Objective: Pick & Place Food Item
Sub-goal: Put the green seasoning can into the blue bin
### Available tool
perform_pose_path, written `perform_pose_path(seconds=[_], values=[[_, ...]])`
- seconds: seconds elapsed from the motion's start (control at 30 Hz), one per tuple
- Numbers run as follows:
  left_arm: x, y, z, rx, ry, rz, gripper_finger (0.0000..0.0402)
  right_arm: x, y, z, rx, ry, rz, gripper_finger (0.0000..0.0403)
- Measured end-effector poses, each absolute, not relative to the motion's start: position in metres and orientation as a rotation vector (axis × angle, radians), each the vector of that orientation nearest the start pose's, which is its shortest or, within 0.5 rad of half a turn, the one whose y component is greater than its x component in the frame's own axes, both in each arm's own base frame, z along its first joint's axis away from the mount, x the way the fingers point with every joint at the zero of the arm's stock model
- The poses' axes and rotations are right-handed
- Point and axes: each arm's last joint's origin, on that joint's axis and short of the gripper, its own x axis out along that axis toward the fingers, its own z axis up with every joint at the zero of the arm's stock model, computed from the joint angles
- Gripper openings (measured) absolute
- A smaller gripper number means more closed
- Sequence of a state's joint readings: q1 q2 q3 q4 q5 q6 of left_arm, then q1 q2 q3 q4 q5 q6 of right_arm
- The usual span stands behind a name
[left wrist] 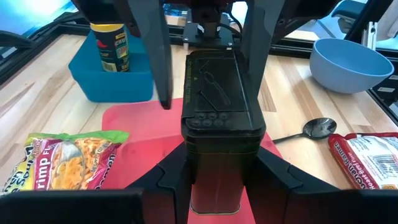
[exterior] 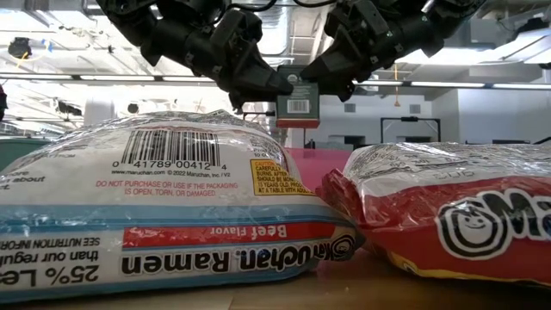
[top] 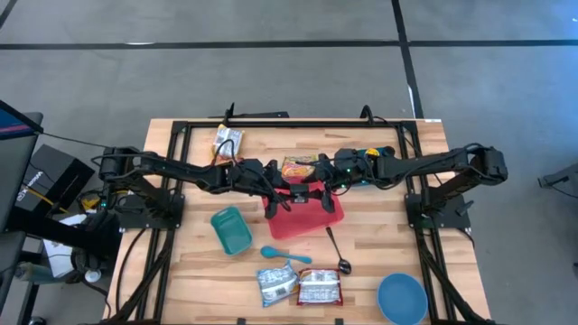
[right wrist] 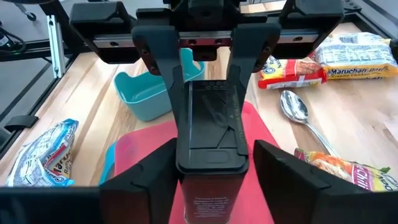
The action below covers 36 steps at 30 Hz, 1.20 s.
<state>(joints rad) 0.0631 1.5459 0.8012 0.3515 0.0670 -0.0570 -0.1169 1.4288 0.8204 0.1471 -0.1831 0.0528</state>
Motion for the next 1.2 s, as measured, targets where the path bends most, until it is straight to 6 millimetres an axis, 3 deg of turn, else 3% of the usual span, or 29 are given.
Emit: perform_pose_path(seconds=[0.3, 0.53, 0.7, 1.2], values=[[0.3229, 0.0192, 0.2083, -0.082, 0.394, 0.016, 0.0112, 0.3024, -0.0302, 0.2307, 0.122, 0.463, 0.055, 0.0125], [0.3229, 0.0192, 0.2083, -0.082, 0.393, 0.016, 0.0112, 0.3024, -0.0302, 0.2307, 0.128, 0.463, 0.054, 0.0142], [0.3228, 0.0192, 0.2082, -0.083, 0.394, 0.016, 0.0112, 0.3024, -0.0302, 0.2307, 0.129, 0.464, 0.053, 0.0122], [0.3229, 0.0193, 0.2083, -0.081, 0.393, 0.016, 0.0112, 0.3024, -0.0302, 0.2307, 0.122, 0.463, 0.054, 0.0122]])
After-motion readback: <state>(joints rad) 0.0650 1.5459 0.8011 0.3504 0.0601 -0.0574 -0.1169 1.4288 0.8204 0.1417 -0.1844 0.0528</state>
